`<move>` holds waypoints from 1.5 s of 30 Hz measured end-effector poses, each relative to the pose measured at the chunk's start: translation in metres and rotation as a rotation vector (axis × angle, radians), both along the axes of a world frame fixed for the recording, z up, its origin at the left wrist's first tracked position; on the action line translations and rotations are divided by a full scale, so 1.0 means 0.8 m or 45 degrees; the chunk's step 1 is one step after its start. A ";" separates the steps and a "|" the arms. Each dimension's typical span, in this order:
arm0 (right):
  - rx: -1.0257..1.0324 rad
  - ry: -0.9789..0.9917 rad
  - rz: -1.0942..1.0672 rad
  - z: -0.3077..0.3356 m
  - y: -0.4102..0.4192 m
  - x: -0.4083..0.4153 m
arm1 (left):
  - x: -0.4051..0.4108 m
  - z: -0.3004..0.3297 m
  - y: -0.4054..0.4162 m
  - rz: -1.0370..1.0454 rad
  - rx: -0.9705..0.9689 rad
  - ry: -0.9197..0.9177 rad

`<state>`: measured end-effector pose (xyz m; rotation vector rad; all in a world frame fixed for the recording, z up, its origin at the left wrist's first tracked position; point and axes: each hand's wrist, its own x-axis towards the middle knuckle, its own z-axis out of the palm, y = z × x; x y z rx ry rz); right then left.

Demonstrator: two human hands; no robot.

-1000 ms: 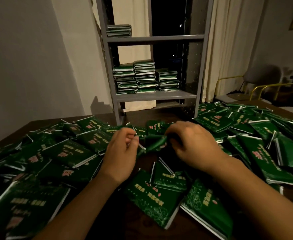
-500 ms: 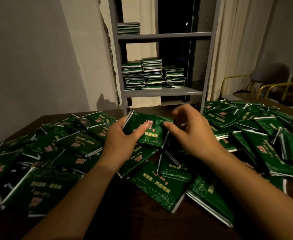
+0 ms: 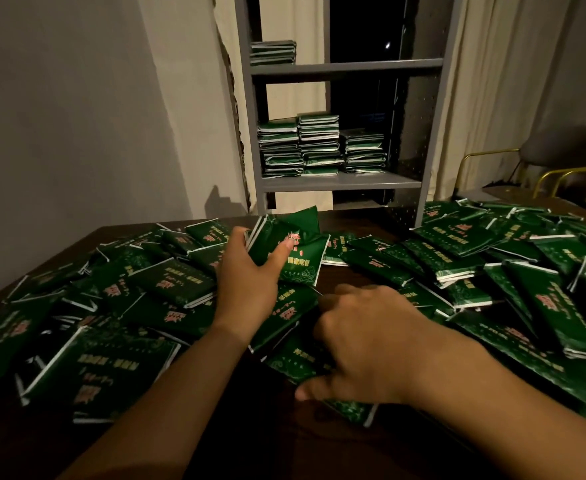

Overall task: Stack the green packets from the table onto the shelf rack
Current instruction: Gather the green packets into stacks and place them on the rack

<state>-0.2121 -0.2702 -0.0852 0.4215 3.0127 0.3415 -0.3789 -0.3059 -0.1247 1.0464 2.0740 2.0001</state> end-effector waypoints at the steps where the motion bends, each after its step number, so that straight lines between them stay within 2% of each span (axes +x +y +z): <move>1: 0.001 0.056 0.034 0.000 -0.001 0.001 | 0.000 -0.001 0.000 0.001 -0.003 0.001; 6: 0.069 0.161 0.020 0.001 -0.006 0.005 | -0.003 -0.001 0.000 0.017 0.020 -0.020; 9: 0.050 0.141 -0.014 0.005 -0.012 0.010 | -0.006 -0.003 -0.001 0.011 0.027 -0.033; 13: 0.016 0.115 0.087 0.007 -0.023 0.007 | -0.007 -0.004 0.001 -0.001 0.057 -0.060; 21: 0.276 0.153 0.156 -0.013 -0.013 -0.006 | -0.011 -0.007 0.003 -0.021 0.078 -0.091; 24: 0.185 0.197 0.162 -0.015 -0.011 -0.005 | -0.010 -0.007 0.003 -0.025 0.079 -0.079; 27: 0.127 0.379 0.205 -0.014 0.000 -0.004 | -0.012 -0.008 0.003 -0.032 0.078 -0.086; 31: -0.268 0.605 0.062 -0.007 0.025 0.007 | -0.012 -0.004 -0.001 -0.060 0.094 -0.164; 36: -1.076 1.074 -0.148 0.008 0.077 0.018 | -0.018 0.005 -0.001 -0.067 0.164 -0.372; 38: -1.166 1.191 -0.162 0.006 0.089 0.019 | -0.016 0.003 -0.001 -0.126 0.197 -0.469; 41: -1.327 1.385 -0.203 0.004 0.099 0.017 | -0.012 0.001 0.000 -0.168 0.162 -0.493; 45: -1.464 1.545 -0.266 0.002 0.113 0.020 | -0.011 0.007 -0.003 -0.180 0.242 -0.588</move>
